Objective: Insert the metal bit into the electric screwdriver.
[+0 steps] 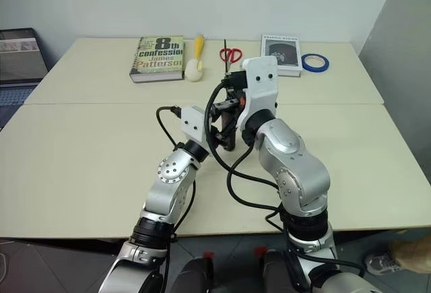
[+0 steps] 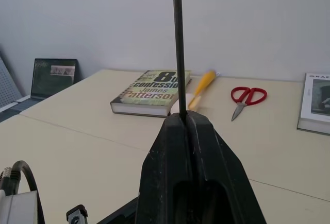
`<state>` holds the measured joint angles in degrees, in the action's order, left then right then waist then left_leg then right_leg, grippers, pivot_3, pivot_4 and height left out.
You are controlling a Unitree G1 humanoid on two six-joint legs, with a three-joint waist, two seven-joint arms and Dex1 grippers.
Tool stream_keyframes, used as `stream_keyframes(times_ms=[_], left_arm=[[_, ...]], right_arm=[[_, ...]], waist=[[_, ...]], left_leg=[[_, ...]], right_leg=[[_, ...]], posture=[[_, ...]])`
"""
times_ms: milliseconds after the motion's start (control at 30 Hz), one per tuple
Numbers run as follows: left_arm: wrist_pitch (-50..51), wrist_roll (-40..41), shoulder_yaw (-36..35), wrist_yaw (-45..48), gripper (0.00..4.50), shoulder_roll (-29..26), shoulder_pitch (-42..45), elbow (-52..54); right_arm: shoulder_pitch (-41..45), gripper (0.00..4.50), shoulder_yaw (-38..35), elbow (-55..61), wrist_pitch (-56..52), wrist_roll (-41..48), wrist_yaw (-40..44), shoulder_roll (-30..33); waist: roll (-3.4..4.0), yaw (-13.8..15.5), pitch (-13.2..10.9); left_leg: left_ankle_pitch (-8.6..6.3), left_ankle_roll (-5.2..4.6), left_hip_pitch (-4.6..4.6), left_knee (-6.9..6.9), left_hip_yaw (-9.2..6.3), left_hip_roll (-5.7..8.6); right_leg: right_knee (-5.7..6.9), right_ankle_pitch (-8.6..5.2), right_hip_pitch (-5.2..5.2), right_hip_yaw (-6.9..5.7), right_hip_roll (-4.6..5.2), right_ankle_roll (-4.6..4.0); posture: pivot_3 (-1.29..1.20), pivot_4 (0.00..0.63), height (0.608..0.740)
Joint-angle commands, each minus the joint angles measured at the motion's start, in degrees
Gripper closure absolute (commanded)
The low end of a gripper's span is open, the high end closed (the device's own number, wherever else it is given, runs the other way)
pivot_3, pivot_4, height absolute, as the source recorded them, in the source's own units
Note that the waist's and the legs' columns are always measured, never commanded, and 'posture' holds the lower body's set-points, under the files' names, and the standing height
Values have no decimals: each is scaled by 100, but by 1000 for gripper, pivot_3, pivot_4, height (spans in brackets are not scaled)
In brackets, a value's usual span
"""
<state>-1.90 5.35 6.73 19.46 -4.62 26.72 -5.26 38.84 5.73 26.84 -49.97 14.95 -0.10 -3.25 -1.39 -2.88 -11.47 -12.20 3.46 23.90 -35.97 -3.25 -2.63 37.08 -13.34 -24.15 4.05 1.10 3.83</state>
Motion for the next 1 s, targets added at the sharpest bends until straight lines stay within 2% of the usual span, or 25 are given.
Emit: stream_keyframes(times_ms=[33, 1000], left_arm=[[-11, -22, 1, -5, 2850, 15, -17, 101], [-8, -17, -1, 3, 2850, 11, -11, 80]], right_arm=[[-2, 4500, -1, 127, 175, -43, 13, -10], [-78, 4500, 140, 153, 39, -36, 13, -80]], waist=[[0, 0, 0], [-1, 1, 4]], left_leg=[[0, 0, 0, 0, 0, 0], [0, 0, -2, -1, 0, 0]], right_leg=[[0, 0, 0, 0, 0, 0], [1, 0, 2, 0, 0, 0]], posture=[[0, 150, 740], [0, 150, 740]])
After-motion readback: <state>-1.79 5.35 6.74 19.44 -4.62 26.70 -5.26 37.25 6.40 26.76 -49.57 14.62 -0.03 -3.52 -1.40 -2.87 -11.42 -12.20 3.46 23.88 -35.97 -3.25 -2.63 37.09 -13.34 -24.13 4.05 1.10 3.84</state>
